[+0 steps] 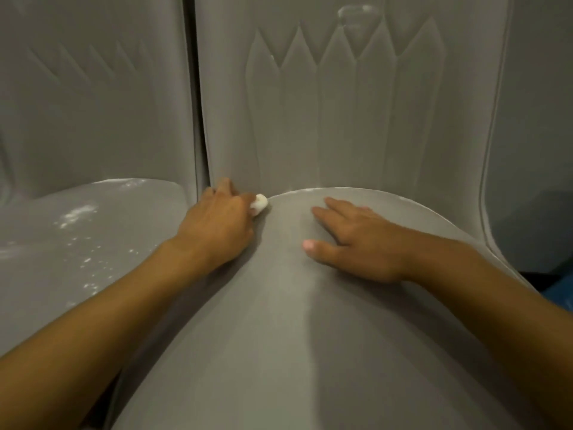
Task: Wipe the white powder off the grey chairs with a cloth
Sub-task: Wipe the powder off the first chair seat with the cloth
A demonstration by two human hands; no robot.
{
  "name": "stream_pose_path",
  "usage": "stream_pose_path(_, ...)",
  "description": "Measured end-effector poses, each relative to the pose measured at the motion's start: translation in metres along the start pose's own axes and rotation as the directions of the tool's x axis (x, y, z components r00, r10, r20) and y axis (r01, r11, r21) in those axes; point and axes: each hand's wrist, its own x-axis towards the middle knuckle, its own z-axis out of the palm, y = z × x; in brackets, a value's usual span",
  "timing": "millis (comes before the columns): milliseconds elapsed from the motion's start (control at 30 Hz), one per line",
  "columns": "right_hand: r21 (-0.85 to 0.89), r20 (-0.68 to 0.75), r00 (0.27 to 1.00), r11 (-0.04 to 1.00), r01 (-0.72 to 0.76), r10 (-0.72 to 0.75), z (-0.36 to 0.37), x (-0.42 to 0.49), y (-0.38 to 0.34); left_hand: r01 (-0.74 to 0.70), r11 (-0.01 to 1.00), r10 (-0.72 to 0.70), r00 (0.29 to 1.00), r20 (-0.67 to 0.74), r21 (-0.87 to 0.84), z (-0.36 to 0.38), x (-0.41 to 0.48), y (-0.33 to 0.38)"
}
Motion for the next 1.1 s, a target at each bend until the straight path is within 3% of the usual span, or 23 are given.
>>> stream_pose_path(100,-0.042,-0.033,0.992,0.992,0.123,-0.124,0.015,0.031,-0.011,0.013,0.998,-0.011,0.999,-0.035,0.053,0.004,-0.006,0.004)
stream_pose_path(300,-0.063,-0.013,0.997,0.996,0.07,-0.071,0.037,0.045,-0.011,0.02,0.997,-0.012,0.995,-0.101,0.078,0.009,0.005,0.01)
stream_pose_path(500,-0.085,-0.001,0.997,0.993,0.078,-0.078,0.035,0.042,-0.016,-0.041,0.969,0.043,0.999,-0.001,0.245,0.017,0.035,0.028)
stream_pose_path(700,-0.102,-0.065,0.994,0.991,0.083,-0.09,0.039,0.042,-0.014,-0.234,0.971,0.219,0.952,0.215,0.044,-0.009,0.032,-0.002)
stream_pose_path(867,-0.08,-0.075,0.993,0.993,0.089,-0.095,0.038,0.041,-0.014,-0.208,0.934,0.223,0.975,-0.018,0.289,-0.005,0.038,0.009)
stream_pose_path(1000,-0.079,-0.083,0.992,0.993,0.09,-0.096,0.04,0.042,-0.013,-0.229,0.899,0.224,0.973,0.057,0.374,0.016,0.054,0.025)
stream_pose_path(1100,-0.073,-0.075,0.992,0.993,0.094,-0.1,0.041,0.042,-0.011,-0.2,0.941,0.161,0.974,0.158,0.274,0.011,0.057,0.021)
